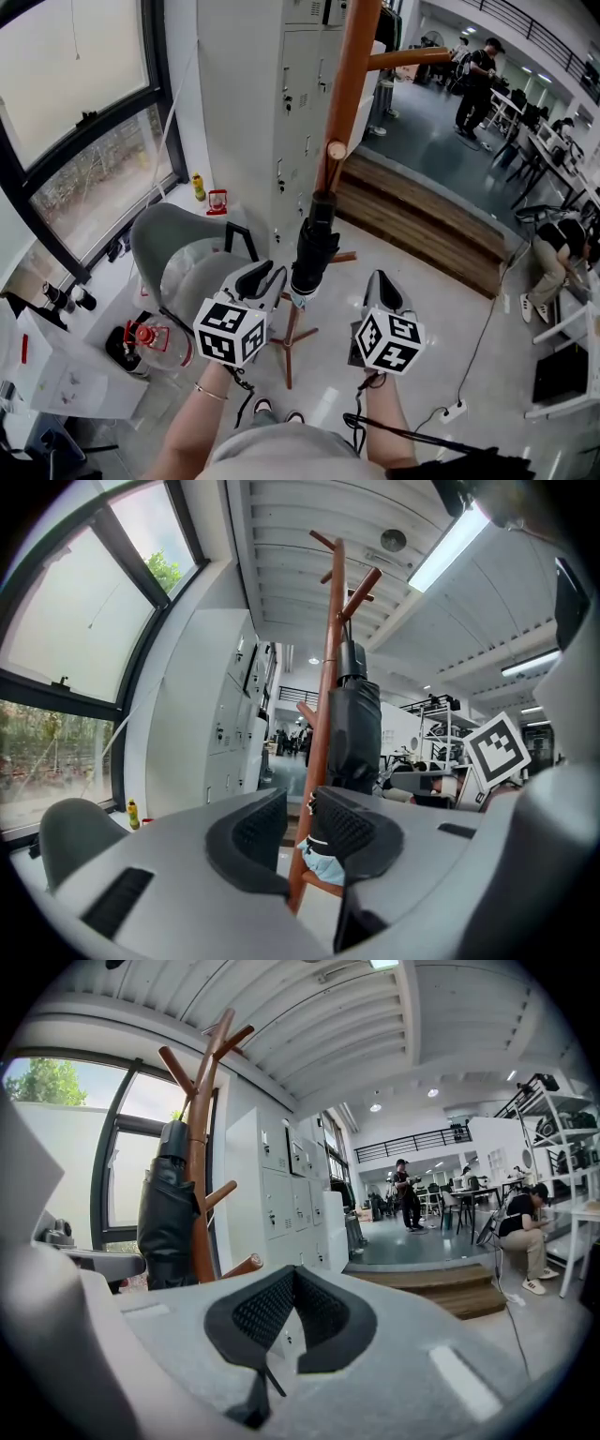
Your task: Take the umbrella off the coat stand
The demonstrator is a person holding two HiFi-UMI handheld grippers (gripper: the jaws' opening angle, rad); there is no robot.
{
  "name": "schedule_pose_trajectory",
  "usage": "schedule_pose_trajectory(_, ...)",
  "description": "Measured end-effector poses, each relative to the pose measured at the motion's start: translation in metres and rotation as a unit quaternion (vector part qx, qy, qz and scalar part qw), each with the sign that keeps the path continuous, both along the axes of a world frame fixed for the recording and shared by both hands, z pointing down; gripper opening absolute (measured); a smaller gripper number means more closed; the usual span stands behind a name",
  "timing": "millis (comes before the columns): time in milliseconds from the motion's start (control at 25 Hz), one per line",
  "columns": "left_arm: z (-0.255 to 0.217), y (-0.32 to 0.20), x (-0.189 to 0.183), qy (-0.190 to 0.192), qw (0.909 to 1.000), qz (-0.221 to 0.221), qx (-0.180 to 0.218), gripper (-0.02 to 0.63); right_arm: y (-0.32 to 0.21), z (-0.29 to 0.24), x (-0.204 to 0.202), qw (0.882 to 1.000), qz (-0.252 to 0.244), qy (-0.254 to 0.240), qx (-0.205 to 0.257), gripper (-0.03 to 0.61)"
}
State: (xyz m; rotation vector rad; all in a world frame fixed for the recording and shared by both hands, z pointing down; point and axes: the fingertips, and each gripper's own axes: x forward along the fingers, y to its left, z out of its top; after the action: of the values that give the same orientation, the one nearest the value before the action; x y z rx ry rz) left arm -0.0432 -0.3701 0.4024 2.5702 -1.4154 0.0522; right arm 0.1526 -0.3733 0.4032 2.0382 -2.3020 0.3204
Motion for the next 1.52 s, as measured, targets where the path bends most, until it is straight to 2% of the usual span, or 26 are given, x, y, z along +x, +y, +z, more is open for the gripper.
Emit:
schedule_pose_trajectory(160,-0.007,0.008,0.006,-0.006,0.9997,0.023,0.007,0.11,0.001,-0.001,0.001,1.0,0.001,-0.002,0.002,0.005)
schedule_pose_trajectory(280,-0.011,0.014,0.013,-0.002,0.9988,0.047,0.011,0.166,0.003,0.0,0.0,1.0,0.0,-0.003,0.002,0.005)
schedule_pose_trajectory(600,-0.017,0.02,0.029,-0.015,0.996,0.087,0.013,0.259,0.008,0.0,0.002,1.0,0.005,-0.007,0.002,0.005)
schedule_pose_trajectory(1120,-0.006,0.003,0.063,-0.042,0.9947,0.093,0.0,0.299,0.024,0.008,0.038,0.999,0.048,-0.002,-0.009,0.005)
schedule_pose_trajectory(1520,-0.004,-0.013,0.069,-0.043,0.9967,0.069,-0.005,0.3,0.03,0.013,0.059,0.998,0.069,-0.002,-0.015,0.005)
